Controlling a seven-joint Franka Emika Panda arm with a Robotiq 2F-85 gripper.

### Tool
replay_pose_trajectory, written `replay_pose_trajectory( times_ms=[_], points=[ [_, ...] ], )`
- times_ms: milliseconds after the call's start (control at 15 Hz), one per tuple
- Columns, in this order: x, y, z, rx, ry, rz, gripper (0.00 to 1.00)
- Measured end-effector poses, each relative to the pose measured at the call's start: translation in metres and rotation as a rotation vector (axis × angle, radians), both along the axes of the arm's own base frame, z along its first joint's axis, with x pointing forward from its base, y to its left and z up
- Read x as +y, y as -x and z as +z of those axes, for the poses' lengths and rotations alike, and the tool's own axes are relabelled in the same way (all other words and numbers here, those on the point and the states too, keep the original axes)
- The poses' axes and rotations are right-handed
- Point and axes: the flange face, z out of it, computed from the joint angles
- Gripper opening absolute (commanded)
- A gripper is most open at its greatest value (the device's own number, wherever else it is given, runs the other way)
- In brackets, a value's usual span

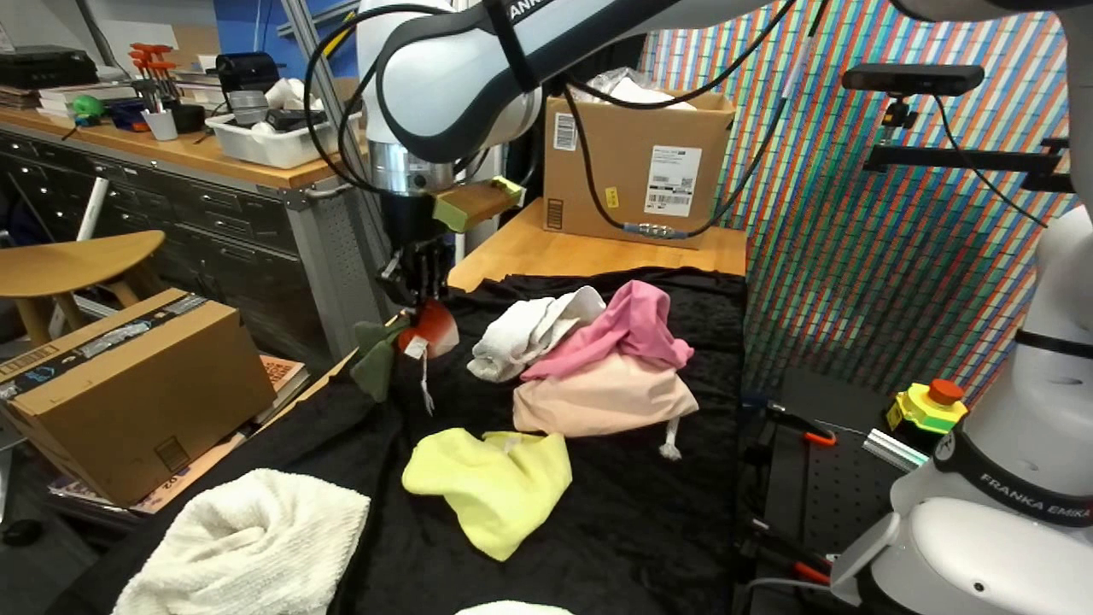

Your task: Put the things on one heap

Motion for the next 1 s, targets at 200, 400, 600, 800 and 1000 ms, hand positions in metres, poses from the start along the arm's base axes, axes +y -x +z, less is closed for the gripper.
replay_pose_trajectory(
  times_ms=[200,400,600,800,1000],
  points=[
    [-0.034,0.019,0.002,0.020,0.015,-0.007,0.10],
    [-0.074,0.037,0.000,0.026,0.024,-0.053,0.10],
    [-0.113,0.058,0.001,0.037,0.019,-0.102,0.10],
    [-0.143,0.077,0.002,0.068,0.011,-0.144,0.10],
    [-0.159,0.094,0.002,0.130,0.004,-0.158,0.10]
  ],
)
